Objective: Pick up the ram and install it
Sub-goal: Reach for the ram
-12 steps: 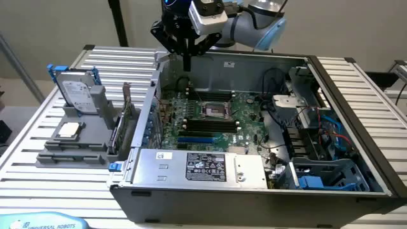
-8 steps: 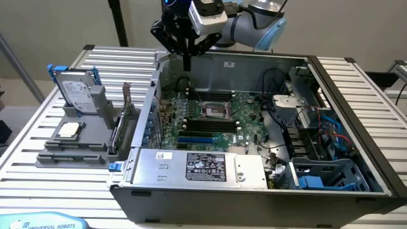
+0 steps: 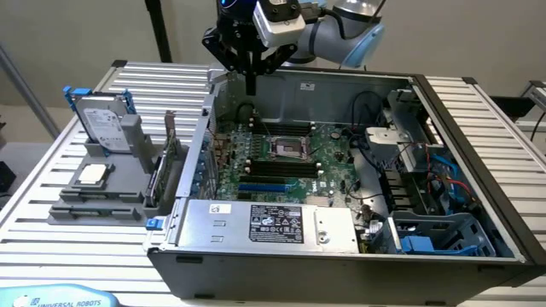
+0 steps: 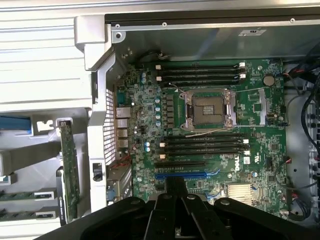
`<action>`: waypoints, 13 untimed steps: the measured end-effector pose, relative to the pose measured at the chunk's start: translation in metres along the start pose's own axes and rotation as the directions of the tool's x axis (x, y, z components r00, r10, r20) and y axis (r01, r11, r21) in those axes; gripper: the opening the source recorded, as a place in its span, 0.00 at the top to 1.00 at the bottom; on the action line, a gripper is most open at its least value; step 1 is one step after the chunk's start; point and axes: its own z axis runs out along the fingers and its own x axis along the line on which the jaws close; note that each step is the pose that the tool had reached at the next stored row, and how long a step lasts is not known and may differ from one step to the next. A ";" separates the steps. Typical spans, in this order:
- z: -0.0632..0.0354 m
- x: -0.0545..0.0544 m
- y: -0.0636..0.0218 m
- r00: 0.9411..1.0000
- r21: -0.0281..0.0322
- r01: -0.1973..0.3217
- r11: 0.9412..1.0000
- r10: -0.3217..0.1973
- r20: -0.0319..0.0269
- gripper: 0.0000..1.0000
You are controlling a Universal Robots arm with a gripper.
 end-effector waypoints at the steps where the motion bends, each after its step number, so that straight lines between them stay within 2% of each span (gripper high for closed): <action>1: 0.0000 0.000 -0.0003 1.000 0.000 0.000 1.000 0.000 0.000 0.89; 4: -0.0002 0.005 -0.0028 1.000 0.000 0.000 1.000 0.000 0.000 0.89; 13: -0.0014 0.039 -0.0142 1.000 0.000 0.000 1.000 0.000 0.000 0.89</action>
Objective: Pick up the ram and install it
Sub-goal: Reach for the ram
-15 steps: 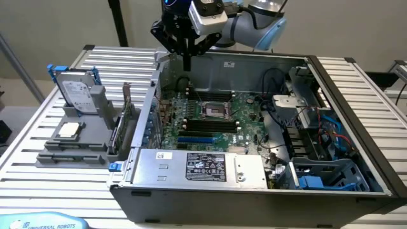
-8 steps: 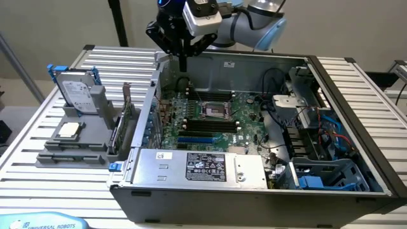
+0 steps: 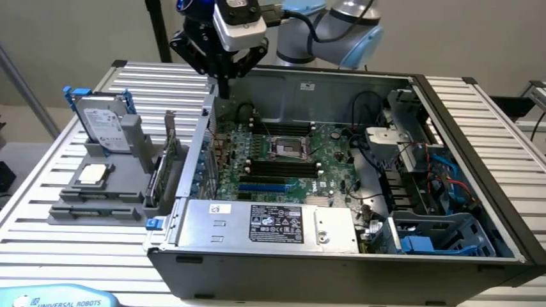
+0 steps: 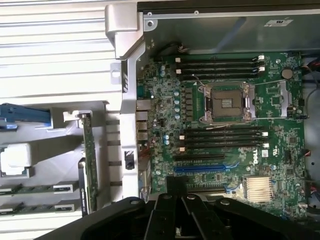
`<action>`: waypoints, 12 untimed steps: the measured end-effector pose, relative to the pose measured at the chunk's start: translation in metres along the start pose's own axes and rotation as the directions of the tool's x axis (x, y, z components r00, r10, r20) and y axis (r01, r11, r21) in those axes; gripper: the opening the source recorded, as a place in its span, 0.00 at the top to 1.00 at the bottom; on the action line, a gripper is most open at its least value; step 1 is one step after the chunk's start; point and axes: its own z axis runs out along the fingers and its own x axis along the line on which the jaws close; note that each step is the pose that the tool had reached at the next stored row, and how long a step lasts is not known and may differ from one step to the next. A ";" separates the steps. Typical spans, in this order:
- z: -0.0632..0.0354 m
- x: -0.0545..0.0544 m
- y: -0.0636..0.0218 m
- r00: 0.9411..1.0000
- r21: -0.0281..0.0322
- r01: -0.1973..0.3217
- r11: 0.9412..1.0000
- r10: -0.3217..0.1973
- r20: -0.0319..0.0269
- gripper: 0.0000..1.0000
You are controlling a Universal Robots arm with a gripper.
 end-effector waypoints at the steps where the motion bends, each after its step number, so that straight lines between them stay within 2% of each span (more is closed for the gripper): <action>1: -0.0001 0.004 -0.0012 1.000 0.000 0.000 1.000 0.000 0.000 0.89; 12: 0.0000 0.052 -0.0131 1.000 0.002 0.000 1.000 0.000 0.000 0.89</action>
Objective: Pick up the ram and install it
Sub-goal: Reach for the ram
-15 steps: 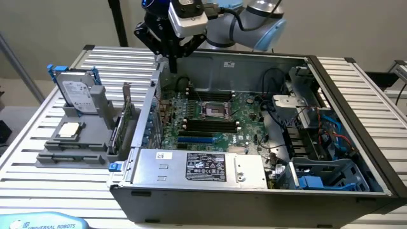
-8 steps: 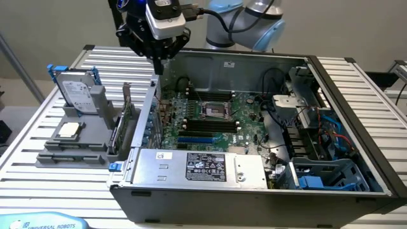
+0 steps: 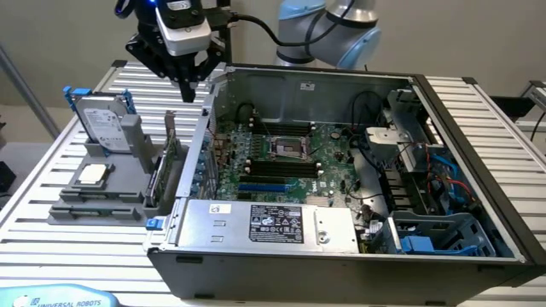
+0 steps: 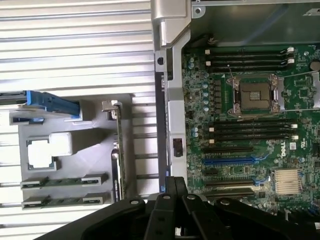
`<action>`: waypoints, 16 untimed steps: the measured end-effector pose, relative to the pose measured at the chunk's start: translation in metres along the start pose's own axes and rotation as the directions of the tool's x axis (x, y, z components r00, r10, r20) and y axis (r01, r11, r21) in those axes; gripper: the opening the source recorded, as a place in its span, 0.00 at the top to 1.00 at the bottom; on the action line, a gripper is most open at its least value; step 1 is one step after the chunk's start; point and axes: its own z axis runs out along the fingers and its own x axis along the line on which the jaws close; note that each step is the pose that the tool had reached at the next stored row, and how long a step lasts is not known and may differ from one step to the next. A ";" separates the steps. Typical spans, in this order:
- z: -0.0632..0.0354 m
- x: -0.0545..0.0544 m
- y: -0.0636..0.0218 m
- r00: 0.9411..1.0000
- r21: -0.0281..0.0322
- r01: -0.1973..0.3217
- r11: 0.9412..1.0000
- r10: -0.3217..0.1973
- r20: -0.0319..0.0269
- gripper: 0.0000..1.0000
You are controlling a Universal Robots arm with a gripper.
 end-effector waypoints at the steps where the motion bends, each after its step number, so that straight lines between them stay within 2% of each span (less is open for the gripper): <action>1: 0.0001 0.005 -0.0010 1.000 0.000 0.000 1.000 0.000 0.000 0.89; 16: 0.0029 0.072 -0.0156 1.000 0.003 0.000 1.000 0.000 0.000 0.89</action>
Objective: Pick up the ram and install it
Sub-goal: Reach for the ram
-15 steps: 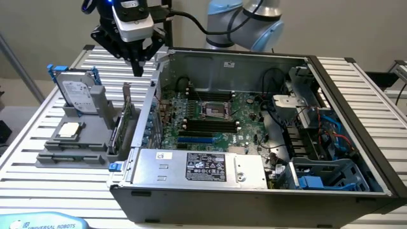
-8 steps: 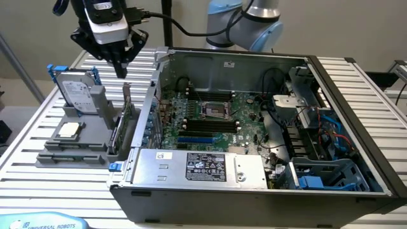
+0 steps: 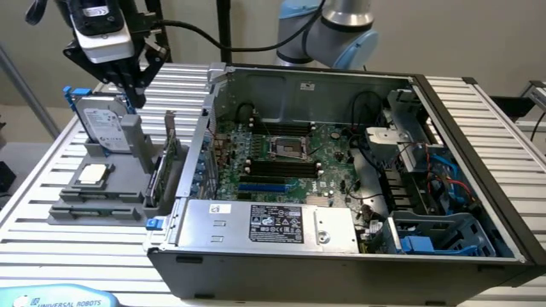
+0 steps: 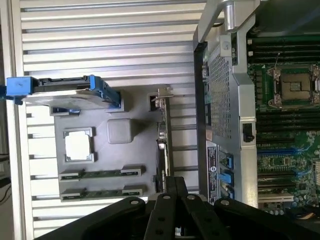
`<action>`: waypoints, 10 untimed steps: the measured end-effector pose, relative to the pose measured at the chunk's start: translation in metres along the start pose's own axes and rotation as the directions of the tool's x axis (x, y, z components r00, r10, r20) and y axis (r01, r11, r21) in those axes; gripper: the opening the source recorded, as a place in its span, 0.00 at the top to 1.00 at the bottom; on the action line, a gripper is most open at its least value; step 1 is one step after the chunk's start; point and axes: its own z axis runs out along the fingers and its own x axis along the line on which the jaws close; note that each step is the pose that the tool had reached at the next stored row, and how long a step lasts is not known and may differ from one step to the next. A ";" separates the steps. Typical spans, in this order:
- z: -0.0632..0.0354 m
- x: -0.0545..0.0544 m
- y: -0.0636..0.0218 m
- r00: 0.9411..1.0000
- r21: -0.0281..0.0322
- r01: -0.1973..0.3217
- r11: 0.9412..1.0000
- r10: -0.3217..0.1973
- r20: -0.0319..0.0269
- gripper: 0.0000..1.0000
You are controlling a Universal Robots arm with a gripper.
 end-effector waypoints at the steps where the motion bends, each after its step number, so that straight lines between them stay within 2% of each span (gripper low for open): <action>1: 0.0002 0.004 -0.0010 1.000 0.000 0.000 1.000 0.000 0.000 0.89; 10: 0.0025 0.045 -0.0097 1.000 0.002 0.000 1.000 0.000 0.000 0.89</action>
